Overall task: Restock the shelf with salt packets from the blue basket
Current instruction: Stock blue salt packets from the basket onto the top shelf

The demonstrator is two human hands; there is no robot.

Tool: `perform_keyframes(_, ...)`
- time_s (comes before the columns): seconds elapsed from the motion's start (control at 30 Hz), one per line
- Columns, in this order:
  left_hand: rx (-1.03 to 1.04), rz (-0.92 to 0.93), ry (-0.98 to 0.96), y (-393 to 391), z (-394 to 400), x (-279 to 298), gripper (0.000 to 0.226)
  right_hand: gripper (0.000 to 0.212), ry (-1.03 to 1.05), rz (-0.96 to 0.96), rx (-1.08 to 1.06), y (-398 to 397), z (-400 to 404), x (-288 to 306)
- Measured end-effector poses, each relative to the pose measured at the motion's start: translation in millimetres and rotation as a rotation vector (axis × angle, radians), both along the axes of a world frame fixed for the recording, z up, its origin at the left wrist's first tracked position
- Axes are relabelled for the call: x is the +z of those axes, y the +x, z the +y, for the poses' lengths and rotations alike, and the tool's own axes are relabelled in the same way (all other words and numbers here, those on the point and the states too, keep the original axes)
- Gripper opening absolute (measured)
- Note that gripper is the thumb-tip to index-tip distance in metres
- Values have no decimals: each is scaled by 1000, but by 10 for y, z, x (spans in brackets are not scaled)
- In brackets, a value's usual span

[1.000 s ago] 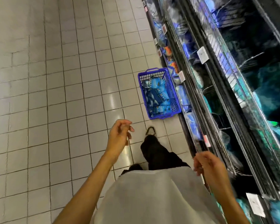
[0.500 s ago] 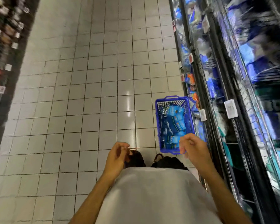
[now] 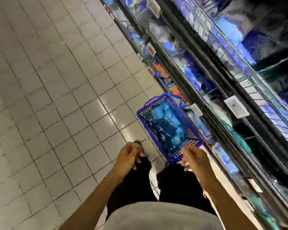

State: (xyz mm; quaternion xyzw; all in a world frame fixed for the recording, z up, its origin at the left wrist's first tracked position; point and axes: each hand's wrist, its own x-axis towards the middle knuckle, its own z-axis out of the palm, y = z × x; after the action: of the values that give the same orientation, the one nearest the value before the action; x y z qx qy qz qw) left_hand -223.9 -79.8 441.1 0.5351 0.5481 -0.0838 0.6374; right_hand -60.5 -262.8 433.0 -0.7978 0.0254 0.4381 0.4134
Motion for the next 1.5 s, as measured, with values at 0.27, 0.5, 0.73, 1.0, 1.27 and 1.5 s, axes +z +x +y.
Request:
perform_keyframes(0.27,-296,155,-41,867,626,-1946,16,16,-231,98,-226,286,51,-2075)
perform_keyframes(0.5,-680,226,223,1592,436,-4188,26,23,-325,185,-215,676,15,-4533)
perform_keyframes(0.73,-766,235,317,2319,248,-5705,49,58,-429,20,-197,1054,276,-5923)
perform_keyframes(1.0,-560,86,-36,2436,96,-6251,68,60,-215,231,-529,1168,369,-6209)
perform_keyframes(1.27,-458,62,-254,2227,157,-5767,19,29,48,545,-677,1037,52,-5593)
perform_keyframes(1.5,-165,2,-543,1545,380,-4450,37,70,197,574,-709,527,-49,-4093)
